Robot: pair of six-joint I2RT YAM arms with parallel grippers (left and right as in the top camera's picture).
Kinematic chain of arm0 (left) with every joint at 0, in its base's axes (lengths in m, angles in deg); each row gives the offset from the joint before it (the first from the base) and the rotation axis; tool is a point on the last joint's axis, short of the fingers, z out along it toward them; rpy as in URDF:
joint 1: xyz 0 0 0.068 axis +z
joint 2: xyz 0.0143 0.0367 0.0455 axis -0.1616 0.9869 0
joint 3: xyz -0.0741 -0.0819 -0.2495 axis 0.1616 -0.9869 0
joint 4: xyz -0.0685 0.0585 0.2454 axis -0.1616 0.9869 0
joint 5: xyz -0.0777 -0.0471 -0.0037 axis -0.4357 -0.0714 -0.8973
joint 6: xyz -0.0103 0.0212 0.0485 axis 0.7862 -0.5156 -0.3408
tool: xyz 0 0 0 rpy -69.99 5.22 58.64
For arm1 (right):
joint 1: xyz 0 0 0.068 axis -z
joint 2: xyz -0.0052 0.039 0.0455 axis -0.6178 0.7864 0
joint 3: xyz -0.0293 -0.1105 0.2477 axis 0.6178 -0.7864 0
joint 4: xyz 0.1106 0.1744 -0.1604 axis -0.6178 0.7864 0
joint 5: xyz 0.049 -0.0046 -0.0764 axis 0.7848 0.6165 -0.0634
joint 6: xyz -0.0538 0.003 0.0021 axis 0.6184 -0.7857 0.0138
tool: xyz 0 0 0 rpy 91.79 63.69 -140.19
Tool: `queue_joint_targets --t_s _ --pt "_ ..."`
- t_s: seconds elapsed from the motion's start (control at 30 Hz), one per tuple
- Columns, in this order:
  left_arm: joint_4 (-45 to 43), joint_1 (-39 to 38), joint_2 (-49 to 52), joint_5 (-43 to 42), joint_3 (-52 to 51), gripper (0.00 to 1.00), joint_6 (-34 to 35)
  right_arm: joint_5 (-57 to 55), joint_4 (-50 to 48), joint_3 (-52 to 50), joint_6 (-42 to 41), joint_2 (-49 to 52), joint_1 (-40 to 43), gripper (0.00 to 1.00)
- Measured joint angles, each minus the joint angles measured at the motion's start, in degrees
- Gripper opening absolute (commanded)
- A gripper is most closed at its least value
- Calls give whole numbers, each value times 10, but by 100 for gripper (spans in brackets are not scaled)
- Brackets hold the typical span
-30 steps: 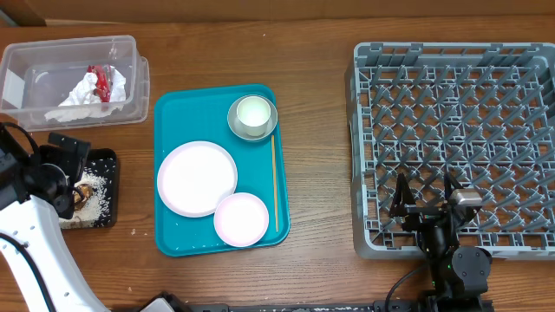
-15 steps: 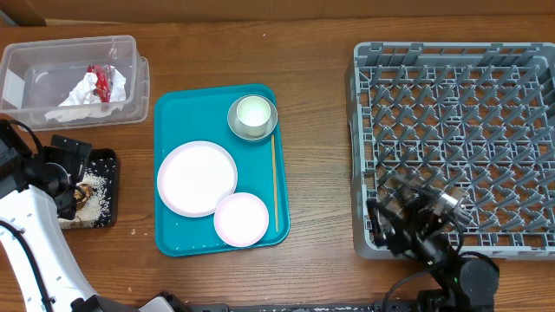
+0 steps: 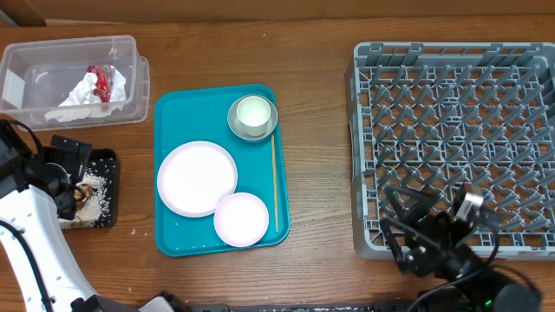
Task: Sort waste into correct bins and load items into the dishwasher
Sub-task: 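Reach the right gripper to the small white plate on the teal tray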
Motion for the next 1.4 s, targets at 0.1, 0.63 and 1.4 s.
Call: queue_joint_targets --t_s 0.1,0.63,1.4 --pt "0 0 0 2 0 100 0 13 135 130 82 93 0 100" --pt "0 0 0 2 0 100 0 -197 621 539 377 608 -359 100" --pt "0 0 1 1 0 100 0 -439 370 545 342 1015 -636 57"
